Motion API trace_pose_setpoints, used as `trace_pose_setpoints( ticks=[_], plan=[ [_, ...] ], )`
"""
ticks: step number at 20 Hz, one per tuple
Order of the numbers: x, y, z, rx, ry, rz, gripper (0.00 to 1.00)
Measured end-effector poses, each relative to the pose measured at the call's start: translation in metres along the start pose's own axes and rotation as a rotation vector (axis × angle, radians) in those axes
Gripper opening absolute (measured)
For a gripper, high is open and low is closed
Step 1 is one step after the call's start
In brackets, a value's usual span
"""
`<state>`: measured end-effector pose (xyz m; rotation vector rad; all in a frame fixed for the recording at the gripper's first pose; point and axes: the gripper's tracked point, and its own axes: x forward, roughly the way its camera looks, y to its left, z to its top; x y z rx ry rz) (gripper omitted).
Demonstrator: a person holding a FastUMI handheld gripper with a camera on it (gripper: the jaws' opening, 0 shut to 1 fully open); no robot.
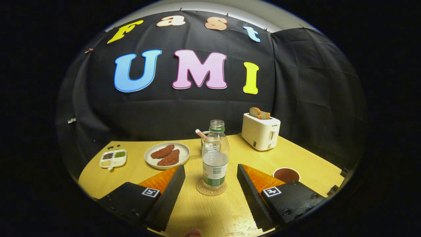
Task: Take the bottle from table, then pour the juice into the cup, finally place the bottle on the coaster
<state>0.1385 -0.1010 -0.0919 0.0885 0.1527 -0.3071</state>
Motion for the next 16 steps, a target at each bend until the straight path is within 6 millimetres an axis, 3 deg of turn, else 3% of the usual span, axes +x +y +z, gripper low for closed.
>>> trace_pose_setpoints(
  ticks=[3, 8, 14, 16],
  plan=[
    [-0.037, 0.001, 0.017, -0.028, 0.004, 0.026, 0.97],
    [-0.083, -0.013, 0.056, -0.02, -0.053, 0.053, 0.97],
    [-0.13, -0.042, 0.084, -0.084, -0.035, 0.149, 0.97],
    [-0.146, -0.052, 0.102, -0.142, -0.049, 0.202, 0.97]
  ],
)
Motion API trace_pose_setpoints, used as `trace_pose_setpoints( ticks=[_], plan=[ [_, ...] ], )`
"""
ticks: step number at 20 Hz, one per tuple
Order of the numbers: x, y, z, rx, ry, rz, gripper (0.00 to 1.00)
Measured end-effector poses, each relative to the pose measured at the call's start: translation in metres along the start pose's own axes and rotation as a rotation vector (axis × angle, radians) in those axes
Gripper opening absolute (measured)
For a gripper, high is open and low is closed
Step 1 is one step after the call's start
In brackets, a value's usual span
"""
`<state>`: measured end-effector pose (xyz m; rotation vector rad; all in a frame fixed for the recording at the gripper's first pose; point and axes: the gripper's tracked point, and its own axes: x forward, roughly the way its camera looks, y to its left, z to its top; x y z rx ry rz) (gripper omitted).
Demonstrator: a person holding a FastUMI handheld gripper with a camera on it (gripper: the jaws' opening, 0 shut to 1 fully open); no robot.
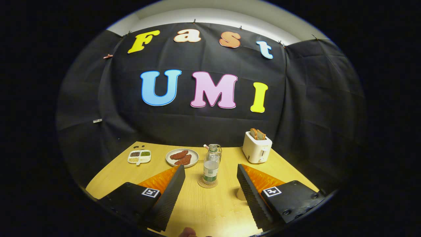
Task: Take the bottle from table, then pour the juice into the cup, finally place the bottle on the coaster
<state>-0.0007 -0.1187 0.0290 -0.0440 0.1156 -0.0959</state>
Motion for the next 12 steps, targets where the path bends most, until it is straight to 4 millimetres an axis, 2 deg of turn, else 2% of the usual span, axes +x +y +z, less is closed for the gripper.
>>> trace_pose_setpoints(
  ticks=[2, 6, 12],
  plan=[
    [-0.011, -0.008, 0.011, -0.031, -0.017, 0.043, 0.97],
    [-0.028, -0.008, 0.025, -0.003, -0.052, 0.119, 0.97],
    [-0.039, -0.002, 0.023, -0.02, -0.063, 0.176, 0.97]
  ],
)
